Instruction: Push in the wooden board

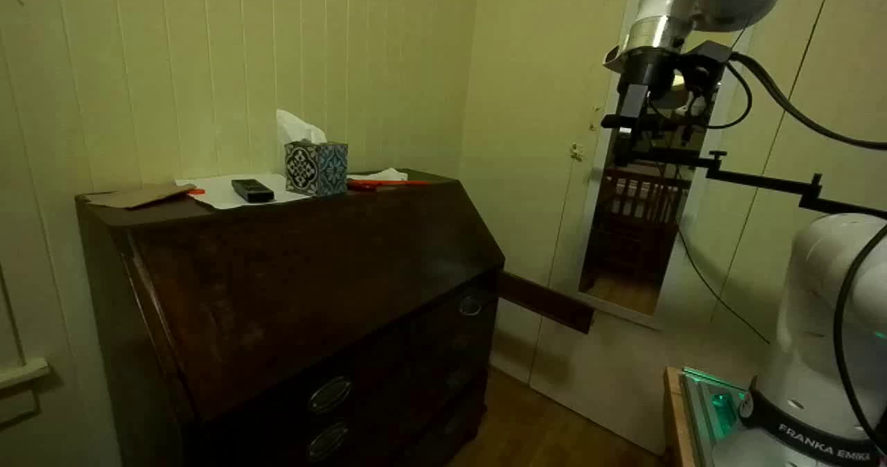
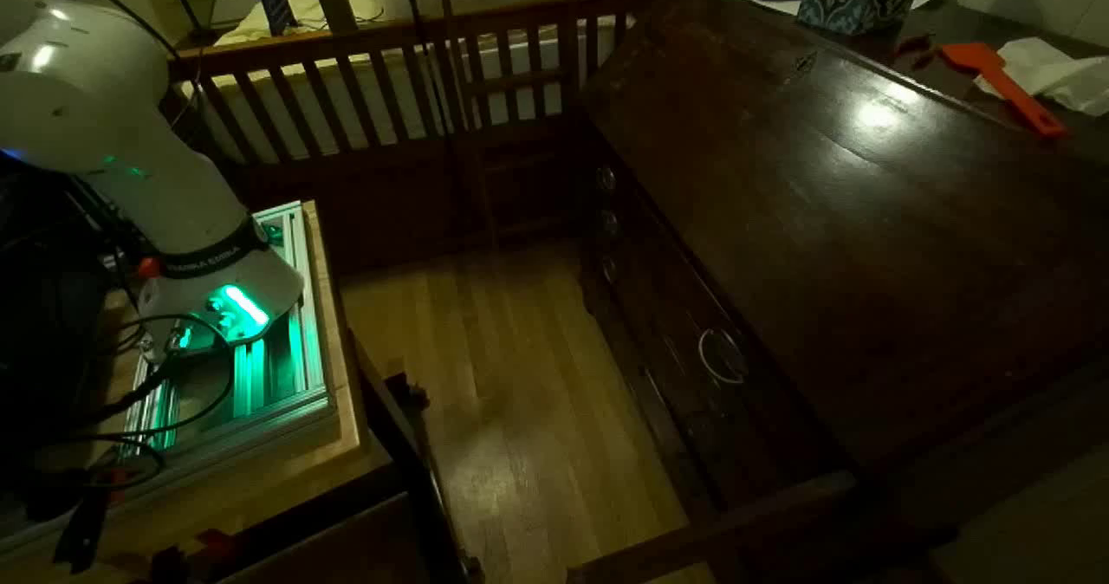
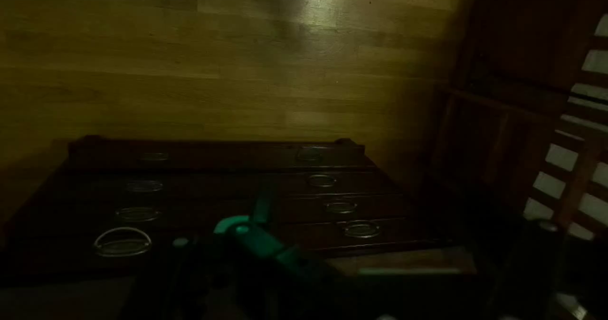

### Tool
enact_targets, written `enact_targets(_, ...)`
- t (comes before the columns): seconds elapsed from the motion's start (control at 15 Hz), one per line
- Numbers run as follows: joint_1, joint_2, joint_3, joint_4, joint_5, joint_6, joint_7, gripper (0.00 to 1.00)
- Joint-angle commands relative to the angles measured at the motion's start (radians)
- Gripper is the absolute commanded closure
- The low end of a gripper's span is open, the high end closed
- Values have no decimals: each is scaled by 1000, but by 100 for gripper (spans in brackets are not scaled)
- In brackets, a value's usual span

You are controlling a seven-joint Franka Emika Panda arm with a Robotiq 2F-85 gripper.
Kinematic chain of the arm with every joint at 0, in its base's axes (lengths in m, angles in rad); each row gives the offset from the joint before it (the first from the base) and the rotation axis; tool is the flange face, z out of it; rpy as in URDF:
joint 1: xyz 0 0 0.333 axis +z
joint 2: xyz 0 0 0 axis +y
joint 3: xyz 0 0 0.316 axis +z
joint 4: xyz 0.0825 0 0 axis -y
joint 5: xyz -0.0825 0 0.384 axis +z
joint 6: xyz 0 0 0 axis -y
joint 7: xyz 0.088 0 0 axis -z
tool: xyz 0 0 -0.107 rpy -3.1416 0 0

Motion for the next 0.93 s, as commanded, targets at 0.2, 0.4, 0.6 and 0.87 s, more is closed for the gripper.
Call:
enact_targets(0.2,-22,7,14,3,11,-3,-13,0)
enact_targets(0.4,-1,48,14,-36,-20,223,-73,0)
enact_targets(0.6,17,160,-15,-45,-27,409,-155,0)
enact_targets(0.87,4,374,-63,-4,-1,610,-222,0)
